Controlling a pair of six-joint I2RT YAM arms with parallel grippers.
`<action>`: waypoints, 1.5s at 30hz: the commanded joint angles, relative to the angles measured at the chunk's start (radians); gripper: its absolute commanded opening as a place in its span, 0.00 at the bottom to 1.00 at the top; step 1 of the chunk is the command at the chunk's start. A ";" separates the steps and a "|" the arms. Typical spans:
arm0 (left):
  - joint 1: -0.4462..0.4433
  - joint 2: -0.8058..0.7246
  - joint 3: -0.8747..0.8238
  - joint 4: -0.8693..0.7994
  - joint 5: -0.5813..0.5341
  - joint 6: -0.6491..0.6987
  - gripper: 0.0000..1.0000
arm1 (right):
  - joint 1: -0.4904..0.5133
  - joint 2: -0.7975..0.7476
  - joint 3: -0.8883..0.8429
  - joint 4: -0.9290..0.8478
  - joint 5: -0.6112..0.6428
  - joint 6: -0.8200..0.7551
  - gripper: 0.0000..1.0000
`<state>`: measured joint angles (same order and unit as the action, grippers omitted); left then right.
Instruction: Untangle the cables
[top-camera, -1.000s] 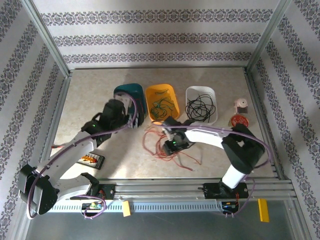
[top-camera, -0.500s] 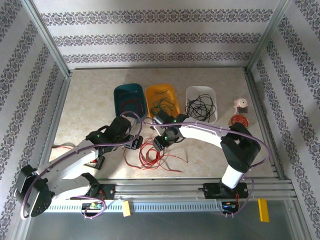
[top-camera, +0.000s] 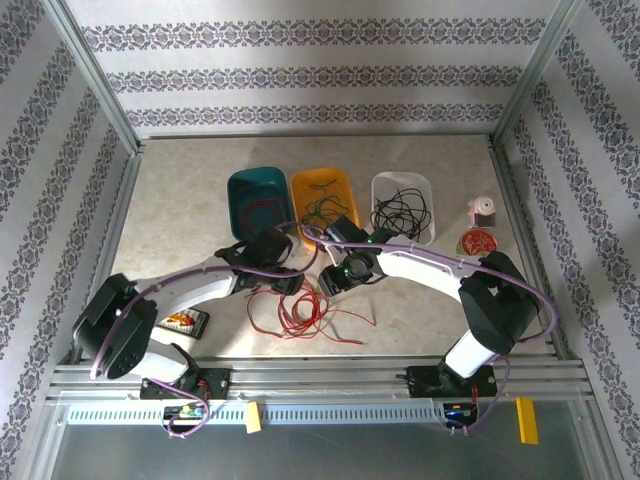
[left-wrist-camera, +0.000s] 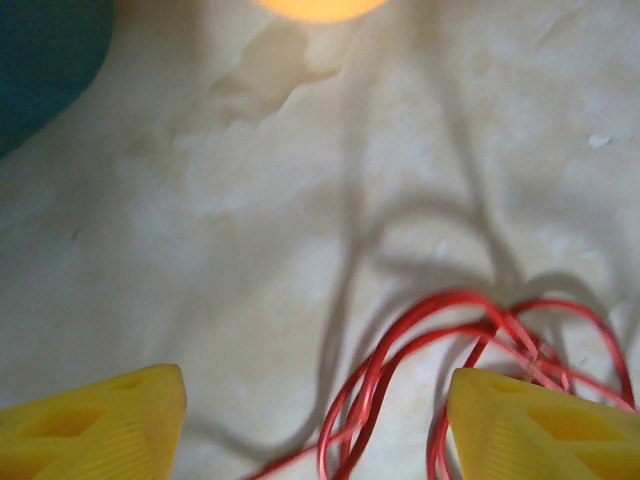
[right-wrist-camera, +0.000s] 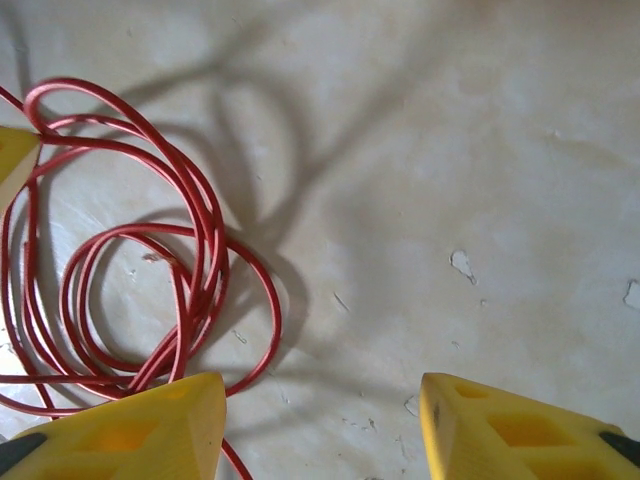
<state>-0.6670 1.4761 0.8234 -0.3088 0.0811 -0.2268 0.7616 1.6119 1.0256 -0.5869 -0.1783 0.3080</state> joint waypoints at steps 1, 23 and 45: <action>-0.012 0.083 0.086 0.038 0.037 0.066 0.67 | 0.000 -0.036 -0.016 0.006 -0.004 0.017 0.54; -0.011 0.203 0.161 -0.152 0.085 0.109 0.37 | 0.006 -0.115 -0.069 0.013 0.023 0.012 0.53; 0.026 0.043 0.190 -0.111 0.165 0.011 0.00 | 0.211 0.124 0.087 0.059 0.053 -0.149 0.55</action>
<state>-0.6193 1.5726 0.9878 -0.4866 0.1535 -0.1890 0.9516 1.7126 1.0721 -0.5987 -0.0895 0.2272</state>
